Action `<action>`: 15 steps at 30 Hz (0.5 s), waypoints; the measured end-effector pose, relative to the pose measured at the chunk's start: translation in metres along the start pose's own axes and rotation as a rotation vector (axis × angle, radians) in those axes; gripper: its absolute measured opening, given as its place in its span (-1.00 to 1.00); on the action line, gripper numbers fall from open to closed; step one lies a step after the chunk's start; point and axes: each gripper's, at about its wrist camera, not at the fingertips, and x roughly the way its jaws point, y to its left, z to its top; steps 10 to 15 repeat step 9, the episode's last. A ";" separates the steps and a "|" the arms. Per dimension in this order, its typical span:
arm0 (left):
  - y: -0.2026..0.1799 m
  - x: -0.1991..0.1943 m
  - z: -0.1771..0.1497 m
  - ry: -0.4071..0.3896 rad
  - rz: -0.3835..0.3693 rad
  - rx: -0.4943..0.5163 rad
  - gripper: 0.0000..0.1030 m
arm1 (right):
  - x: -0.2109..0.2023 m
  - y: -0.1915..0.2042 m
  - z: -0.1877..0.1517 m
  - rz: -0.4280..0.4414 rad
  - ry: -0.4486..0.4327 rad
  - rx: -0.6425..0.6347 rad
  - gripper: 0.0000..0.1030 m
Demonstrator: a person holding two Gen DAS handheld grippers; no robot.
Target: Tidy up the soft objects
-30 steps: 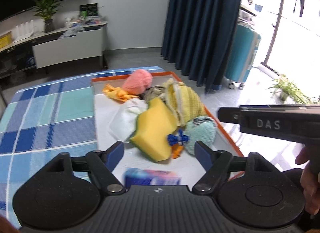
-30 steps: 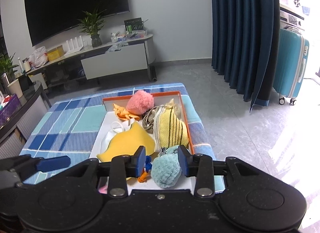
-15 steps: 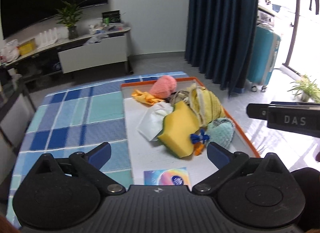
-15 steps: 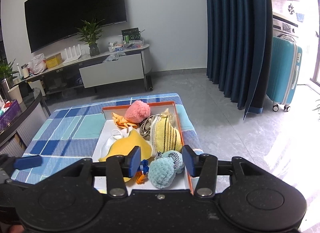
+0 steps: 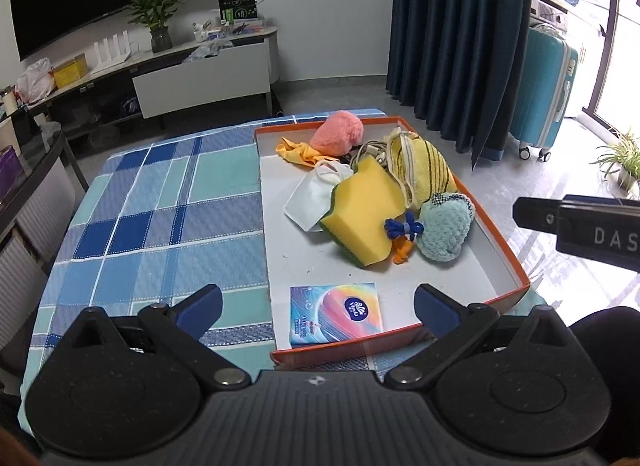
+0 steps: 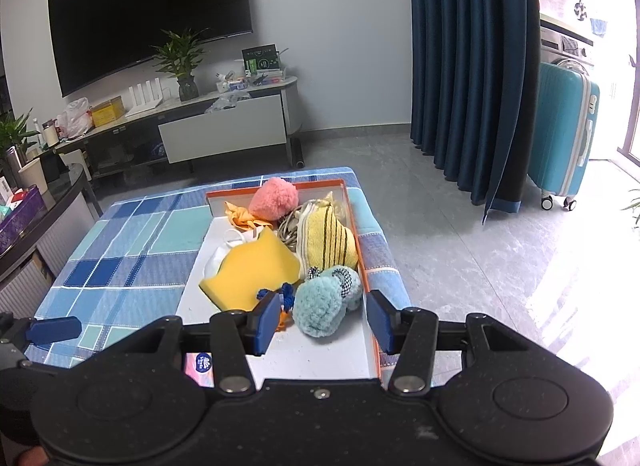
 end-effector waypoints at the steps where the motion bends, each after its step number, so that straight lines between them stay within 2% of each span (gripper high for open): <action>1: 0.000 -0.001 0.000 -0.001 0.001 -0.003 1.00 | 0.001 0.000 -0.001 0.002 0.005 -0.002 0.15; 15: 0.003 0.003 -0.001 0.016 -0.001 -0.024 1.00 | 0.010 0.003 -0.007 0.008 0.045 -0.012 0.15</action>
